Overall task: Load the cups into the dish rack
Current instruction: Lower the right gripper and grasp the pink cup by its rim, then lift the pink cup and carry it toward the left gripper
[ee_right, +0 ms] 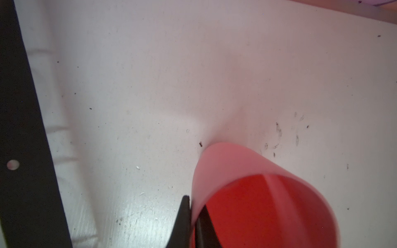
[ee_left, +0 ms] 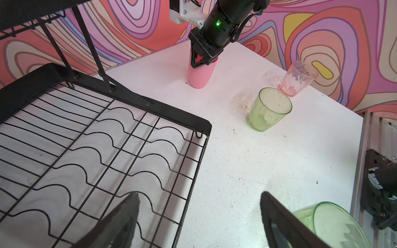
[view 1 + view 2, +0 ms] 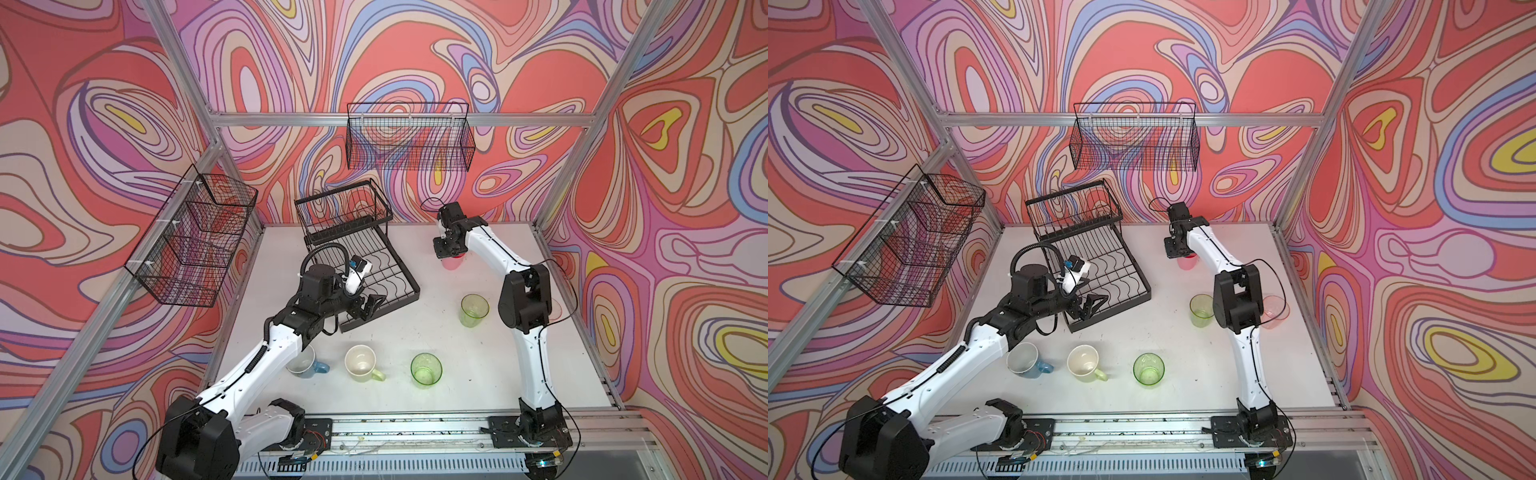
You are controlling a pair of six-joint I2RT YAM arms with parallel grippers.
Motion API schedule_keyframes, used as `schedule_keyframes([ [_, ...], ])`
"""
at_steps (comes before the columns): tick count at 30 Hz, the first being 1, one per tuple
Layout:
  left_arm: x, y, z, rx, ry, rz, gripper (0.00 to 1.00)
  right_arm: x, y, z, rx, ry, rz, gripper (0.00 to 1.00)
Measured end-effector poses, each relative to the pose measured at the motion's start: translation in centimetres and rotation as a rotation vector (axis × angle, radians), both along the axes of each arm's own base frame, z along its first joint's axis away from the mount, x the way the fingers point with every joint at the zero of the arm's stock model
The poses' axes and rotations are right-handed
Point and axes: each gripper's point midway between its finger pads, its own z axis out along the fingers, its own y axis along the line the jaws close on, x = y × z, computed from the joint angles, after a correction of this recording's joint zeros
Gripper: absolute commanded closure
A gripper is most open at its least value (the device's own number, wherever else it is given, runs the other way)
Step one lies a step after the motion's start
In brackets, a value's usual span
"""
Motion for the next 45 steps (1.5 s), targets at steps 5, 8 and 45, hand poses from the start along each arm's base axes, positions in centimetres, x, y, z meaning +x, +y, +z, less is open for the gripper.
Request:
schedule_keyframes([
  [5,0.0,-0.3,-0.2,0.006,0.009,-0.005,0.1,-1.3,-0.4,1.1,0.01,-0.011,-0.014,1.0],
  [8,0.0,-0.4,-0.2,0.01,0.008,-0.003,0.1,-2.0,-0.6,2.5,0.026,-0.036,-0.027,1.0],
  [45,2.0,-1.3,5.9,-0.306,0.174,0.195,0.1,-12.9,10.0,15.9,0.675,-0.492,0.456,1.0],
])
